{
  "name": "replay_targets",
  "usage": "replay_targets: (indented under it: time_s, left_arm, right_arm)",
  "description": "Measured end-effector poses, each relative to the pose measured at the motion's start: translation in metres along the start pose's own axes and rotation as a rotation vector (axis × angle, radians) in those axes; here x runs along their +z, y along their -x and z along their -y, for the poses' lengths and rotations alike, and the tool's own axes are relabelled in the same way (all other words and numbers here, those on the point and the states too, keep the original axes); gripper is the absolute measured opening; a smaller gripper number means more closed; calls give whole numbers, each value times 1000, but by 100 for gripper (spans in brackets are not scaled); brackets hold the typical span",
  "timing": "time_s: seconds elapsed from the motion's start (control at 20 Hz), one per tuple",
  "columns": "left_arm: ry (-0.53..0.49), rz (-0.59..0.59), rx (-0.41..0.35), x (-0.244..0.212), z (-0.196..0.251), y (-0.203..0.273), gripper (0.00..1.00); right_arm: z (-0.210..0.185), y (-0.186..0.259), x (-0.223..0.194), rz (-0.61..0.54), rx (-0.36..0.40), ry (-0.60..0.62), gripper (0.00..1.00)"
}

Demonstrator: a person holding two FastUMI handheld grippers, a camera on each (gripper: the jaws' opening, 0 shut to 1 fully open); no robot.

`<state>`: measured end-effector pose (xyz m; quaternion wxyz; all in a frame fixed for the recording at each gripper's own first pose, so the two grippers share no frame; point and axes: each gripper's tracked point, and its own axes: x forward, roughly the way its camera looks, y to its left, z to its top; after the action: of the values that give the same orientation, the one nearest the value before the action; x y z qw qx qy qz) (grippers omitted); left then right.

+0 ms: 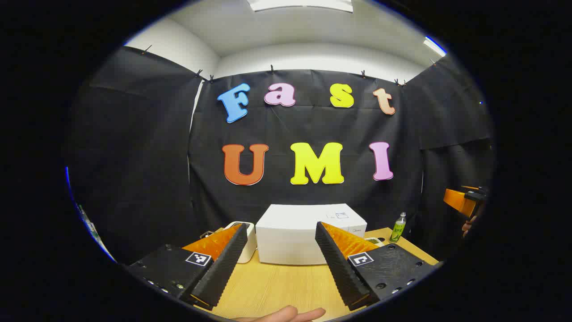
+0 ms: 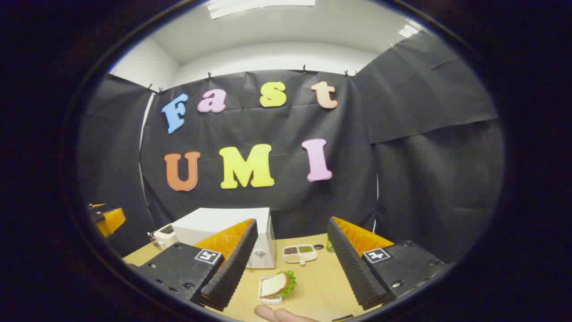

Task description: Open the microwave oven with the left hand, put the food in, and close the microwave oven.

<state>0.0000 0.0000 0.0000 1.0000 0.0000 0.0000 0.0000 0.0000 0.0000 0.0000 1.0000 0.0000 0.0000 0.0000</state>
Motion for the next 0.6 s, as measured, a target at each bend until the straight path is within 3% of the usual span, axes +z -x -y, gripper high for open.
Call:
replay_targets:
  time_s: [0.05,0.3,0.35,0.4,0.45,0.5,0.55,0.6]
  left_arm:
    - [-3,-3,7,0,-2,0,95]
    - [11,-3,37,0,-5,3,95]
    - [20,-10,22,-2,-2,5,95]
    - [28,-21,6,-4,3,6,84]
    - [34,-26,-6,-6,4,8,84]
    - [33,-26,-11,-5,5,9,95]
    - [29,-24,-9,-5,3,10,95]
    - [25,-18,-1,-5,2,10,95]
  right_arm:
    - [3,0,1,-1,-4,3,91]
    - [6,4,13,31,5,8,91]
    - [5,4,13,36,20,7,100]
    - [7,3,14,36,23,3,91]
    - [10,1,14,37,22,0,91]
    - [13,0,14,37,16,2,100]
    - [16,0,14,40,11,5,91]
    - [17,-1,13,39,15,7,91]
